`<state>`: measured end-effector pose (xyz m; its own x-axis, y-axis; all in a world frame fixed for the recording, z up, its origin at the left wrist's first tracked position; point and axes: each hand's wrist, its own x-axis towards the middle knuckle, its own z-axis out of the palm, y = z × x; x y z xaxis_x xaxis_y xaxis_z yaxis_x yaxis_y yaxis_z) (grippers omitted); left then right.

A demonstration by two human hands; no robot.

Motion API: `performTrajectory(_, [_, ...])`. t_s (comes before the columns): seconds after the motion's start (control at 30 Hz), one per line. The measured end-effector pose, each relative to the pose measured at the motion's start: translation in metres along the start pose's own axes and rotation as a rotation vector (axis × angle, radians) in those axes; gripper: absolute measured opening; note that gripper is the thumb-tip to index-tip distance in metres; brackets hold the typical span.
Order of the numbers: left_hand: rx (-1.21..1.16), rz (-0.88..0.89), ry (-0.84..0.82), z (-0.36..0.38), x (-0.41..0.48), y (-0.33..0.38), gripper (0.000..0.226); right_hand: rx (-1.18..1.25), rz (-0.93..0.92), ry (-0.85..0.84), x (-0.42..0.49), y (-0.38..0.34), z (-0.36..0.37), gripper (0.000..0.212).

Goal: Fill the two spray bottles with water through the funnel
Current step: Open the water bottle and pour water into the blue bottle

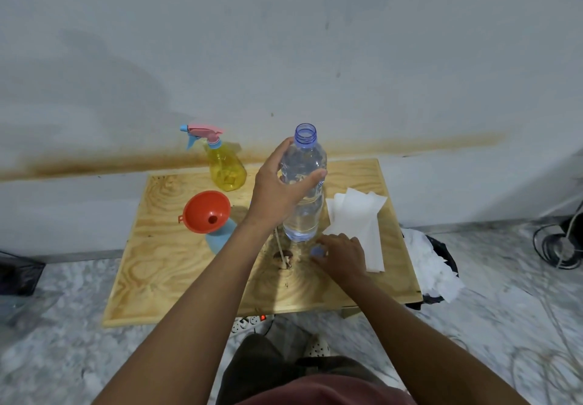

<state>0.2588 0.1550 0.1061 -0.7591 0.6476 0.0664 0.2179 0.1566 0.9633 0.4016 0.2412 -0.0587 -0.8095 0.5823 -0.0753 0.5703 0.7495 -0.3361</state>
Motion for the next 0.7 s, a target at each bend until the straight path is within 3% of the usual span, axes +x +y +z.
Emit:
performTrajectory(0.2, [0.046, -0.012, -0.026, -0.002, -0.002, 0.003, 0.084, 0.373, -0.037, 0.306, 0.007, 0.003, -0.046, 0.033])
performTrajectory(0.4, [0.135, -0.03, -0.097, -0.014, -0.003, 0.014, 0.082, 0.681, -0.209, 0.224, 0.027, -0.027, -0.087, 0.091])
performTrajectory(0.57, [0.154, -0.025, -0.177, -0.03, 0.007, 0.019, 0.064, 0.856, -0.177, 0.296, 0.043, -0.057, -0.086, 0.105])
performTrajectory(0.7, [0.159, -0.03, -0.182, -0.033, 0.01, 0.019, 0.063, 0.854, -0.136, 0.373, 0.05, -0.068, -0.076, 0.111])
